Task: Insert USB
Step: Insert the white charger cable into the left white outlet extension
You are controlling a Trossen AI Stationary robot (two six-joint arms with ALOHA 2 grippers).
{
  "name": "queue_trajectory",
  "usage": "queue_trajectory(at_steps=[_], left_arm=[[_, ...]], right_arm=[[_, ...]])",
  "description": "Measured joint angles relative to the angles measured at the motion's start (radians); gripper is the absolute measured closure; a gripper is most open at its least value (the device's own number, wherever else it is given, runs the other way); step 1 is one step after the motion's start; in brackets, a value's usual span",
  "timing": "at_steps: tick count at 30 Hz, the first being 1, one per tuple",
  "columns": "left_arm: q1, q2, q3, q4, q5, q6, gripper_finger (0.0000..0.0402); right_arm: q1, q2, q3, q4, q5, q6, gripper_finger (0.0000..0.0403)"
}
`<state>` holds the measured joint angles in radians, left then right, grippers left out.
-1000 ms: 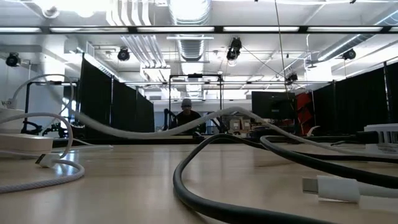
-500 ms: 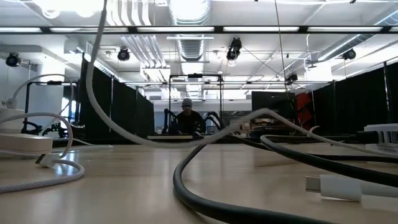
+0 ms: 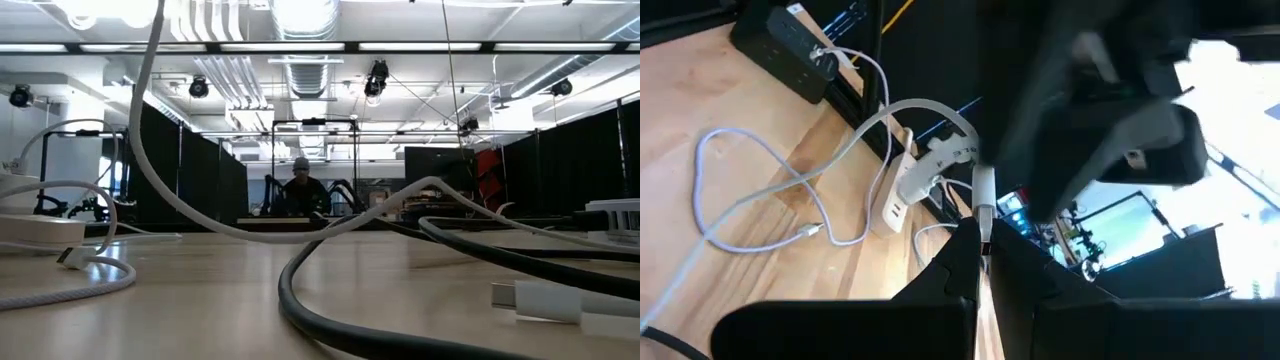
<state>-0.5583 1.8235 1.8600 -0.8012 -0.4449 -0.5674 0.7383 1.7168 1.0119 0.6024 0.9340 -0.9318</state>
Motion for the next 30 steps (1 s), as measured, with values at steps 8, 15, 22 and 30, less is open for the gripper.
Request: queue_trajectory(at_steps=[8, 15, 22, 30], left_arm=[[0.084, -0.001, 0.037, -0.039, 0.210, -0.220, 0.0282], [0.110, 0.005, 0.032, -0.038, 0.280, -0.237, 0.0285], [0.064, 0.020, 0.031, -0.038, 0.299, -0.105, 0.0276], [-0.008, 0.056, 0.031, -0.110, 0.178, 0.119, 0.0290]], right_arm=[[0.016, 0.000, 0.000, 0.001, 0.044, -0.117, 0.0402], [0.023, 0.000, 0.000, 0.000, 0.070, -0.143, 0.0402], [0.023, 0.000, 0.000, 0.001, 0.072, -0.109, 0.0402], [0.023, 0.000, -0.001, -0.002, 0.072, -0.074, 0.0402]])
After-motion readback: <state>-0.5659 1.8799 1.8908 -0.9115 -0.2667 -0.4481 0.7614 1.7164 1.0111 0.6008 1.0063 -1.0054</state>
